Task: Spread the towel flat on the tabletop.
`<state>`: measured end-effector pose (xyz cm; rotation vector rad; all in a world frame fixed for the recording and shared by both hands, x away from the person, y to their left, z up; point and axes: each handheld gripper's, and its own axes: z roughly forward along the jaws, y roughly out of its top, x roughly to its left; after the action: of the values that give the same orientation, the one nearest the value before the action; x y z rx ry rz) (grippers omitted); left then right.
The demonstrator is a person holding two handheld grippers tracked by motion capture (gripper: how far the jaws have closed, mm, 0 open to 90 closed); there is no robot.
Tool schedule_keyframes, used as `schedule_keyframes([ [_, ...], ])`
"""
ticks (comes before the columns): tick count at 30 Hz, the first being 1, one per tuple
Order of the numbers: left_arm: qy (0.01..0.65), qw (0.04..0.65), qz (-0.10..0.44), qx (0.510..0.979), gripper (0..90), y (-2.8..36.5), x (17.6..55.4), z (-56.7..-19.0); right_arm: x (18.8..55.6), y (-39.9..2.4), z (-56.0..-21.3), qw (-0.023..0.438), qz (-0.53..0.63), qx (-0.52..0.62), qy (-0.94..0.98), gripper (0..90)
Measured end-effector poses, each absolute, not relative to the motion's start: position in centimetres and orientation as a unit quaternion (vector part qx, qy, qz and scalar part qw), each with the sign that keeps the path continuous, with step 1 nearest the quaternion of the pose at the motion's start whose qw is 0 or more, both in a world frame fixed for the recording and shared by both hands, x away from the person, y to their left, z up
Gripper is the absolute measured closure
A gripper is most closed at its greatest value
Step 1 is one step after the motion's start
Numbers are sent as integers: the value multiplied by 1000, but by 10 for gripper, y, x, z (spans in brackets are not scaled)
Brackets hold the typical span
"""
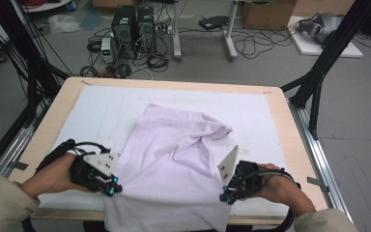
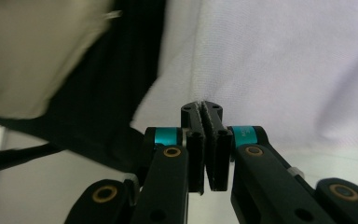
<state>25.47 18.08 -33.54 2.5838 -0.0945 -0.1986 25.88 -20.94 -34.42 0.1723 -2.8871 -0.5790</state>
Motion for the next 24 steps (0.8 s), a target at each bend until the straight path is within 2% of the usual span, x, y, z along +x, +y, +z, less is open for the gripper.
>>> schedule_keyframes([
  [2,-47,273,-78,958,875,179,248,-343,249,-209,-349,107,-196,73,-972,861],
  [3,-48,278,-66,957,832,179,249,-346,248,-210,-351,104,-195,74,-973,797],
  [4,-33,281,-55,958,709,180,252,-347,248,-211,-351,89,-195,69,-974,777],
  [5,-17,282,-46,958,624,181,257,-348,250,-211,-351,79,-194,59,-976,728],
  [7,6,290,-23,957,599,186,266,-348,257,-211,-350,56,-197,39,-978,708],
  [10,24,266,5,964,590,187,279,-354,267,-205,-353,24,-186,9,-982,688],
  [13,39,239,10,970,588,183,289,-366,280,-191,-363,0,-156,-11,-988,687],
  [20,59,175,6,983,640,171,313,-395,297,-154,-392,-4,-79,3,-997,714],
  [24,64,159,-2,985,685,167,322,-405,303,-144,-402,-17,-36,14,-999,767],
])
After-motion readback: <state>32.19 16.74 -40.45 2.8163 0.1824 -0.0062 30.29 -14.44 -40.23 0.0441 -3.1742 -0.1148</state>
